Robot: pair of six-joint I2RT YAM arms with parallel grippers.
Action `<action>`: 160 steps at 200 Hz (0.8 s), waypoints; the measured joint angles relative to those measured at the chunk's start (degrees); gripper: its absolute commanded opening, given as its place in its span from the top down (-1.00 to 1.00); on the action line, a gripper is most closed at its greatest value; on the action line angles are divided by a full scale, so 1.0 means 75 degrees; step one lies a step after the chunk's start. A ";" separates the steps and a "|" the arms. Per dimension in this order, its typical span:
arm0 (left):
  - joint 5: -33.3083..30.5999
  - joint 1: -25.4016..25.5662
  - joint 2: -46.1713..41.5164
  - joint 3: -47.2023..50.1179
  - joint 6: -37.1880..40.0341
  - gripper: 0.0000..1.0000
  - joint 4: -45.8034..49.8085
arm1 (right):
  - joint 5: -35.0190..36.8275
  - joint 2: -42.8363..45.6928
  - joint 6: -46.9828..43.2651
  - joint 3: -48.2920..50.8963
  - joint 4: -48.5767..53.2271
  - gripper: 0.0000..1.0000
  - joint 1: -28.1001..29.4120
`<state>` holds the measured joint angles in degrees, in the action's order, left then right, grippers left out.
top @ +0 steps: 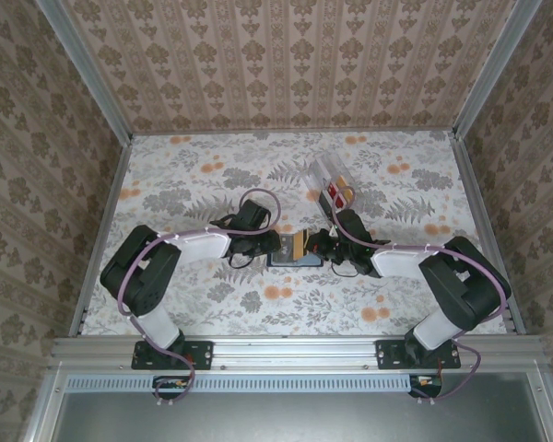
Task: Put the credit cards into the card holder
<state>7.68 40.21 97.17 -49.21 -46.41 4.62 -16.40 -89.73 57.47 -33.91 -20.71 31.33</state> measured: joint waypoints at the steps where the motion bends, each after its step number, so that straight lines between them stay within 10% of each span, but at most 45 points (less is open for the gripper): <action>1: 0.0000 0.0000 0.0000 0.0000 0.0000 0.30 0.0000 | 0.0000 0.0000 0.0003 0.0003 -0.0003 1.00 0.0000; 160: 0.0003 0.0038 0.0012 0.0000 -0.0006 0.30 -0.0017 | -0.0061 0.0358 0.0117 0.0178 0.0154 1.00 -0.0041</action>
<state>7.70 40.49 97.25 -49.21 -46.46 4.49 -16.86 -87.05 58.35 -32.58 -19.55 31.03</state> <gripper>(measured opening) 0.351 0.056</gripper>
